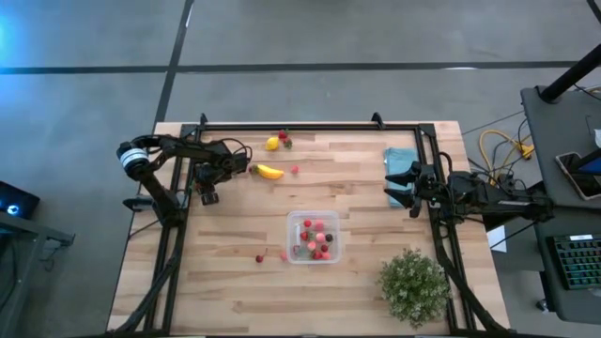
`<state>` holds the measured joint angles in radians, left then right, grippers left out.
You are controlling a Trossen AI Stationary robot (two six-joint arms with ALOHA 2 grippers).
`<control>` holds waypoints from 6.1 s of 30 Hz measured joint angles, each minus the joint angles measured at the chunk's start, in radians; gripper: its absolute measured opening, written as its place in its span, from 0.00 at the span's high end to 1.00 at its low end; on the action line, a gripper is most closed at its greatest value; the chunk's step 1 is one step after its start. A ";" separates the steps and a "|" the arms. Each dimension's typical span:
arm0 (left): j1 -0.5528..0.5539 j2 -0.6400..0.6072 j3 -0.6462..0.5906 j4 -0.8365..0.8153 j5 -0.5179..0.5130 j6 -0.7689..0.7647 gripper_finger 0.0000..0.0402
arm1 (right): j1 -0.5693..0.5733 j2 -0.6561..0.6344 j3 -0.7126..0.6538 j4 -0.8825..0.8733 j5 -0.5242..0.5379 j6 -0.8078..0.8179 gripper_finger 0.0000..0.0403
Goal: Pick and placing Produce into tupperware
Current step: Put the red strawberry into the transparent bin, then put the dark red cherry into the transparent bin
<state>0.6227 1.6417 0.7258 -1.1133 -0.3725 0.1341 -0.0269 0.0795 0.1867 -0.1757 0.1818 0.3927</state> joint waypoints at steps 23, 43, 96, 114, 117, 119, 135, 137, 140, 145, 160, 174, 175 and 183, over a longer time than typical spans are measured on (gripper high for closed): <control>-0.110 -0.163 0.304 0.136 0.464 0.008 0.70 | 0.000 0.000 0.000 0.000 0.000 0.000 0.38; -0.533 -0.067 0.368 0.791 0.856 -0.303 0.70 | 0.000 0.000 0.000 0.000 0.000 0.000 0.39; -1.236 0.050 0.428 0.349 -0.004 -1.380 0.29 | 0.000 0.002 0.000 -0.001 0.002 0.000 0.38; -1.325 0.142 0.428 0.197 -0.081 -1.708 0.29 | 0.000 0.002 0.000 -0.001 0.001 0.000 0.38; -1.322 0.140 0.428 0.219 -0.073 -1.712 0.29 | 0.000 0.002 0.000 -0.001 0.001 0.000 0.38; -1.308 0.131 0.428 0.222 -0.050 -1.730 0.29 | 0.000 0.002 0.000 -0.001 0.001 0.000 0.38; -1.061 0.049 0.426 0.265 0.333 -1.523 0.29 | 0.000 0.002 0.000 -0.001 0.000 0.000 0.37; -1.044 0.050 0.426 0.270 0.340 -1.512 0.29 | 0.000 0.002 0.000 -0.001 0.000 0.000 0.38; -1.026 0.049 0.426 0.274 0.347 -1.504 0.29 | 0.000 0.002 0.000 -0.001 0.000 0.000 0.39; -1.012 0.052 0.415 0.276 0.368 -1.471 0.29 | 0.000 0.002 0.000 -0.001 0.000 0.000 0.38; -1.010 0.059 0.343 0.409 0.423 -1.429 0.31 | 0.000 0.002 0.000 -0.001 0.001 0.000 0.39; -1.009 0.059 0.287 0.502 0.442 -1.433 0.44 | 0.000 0.002 0.000 -0.001 0.001 0.000 0.38; -1.009 0.059 0.285 0.507 0.442 -1.433 0.44 | 0.000 0.002 0.000 -0.001 0.001 0.000 0.38; -1.009 0.060 0.278 0.504 0.440 -1.433 0.46 | 0.000 0.002 0.000 -0.001 0.001 0.000 0.38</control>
<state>-0.3859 1.7014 1.0036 -0.6095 0.0678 -1.2987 -0.0265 0.0814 0.1867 -0.1768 0.1829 0.3927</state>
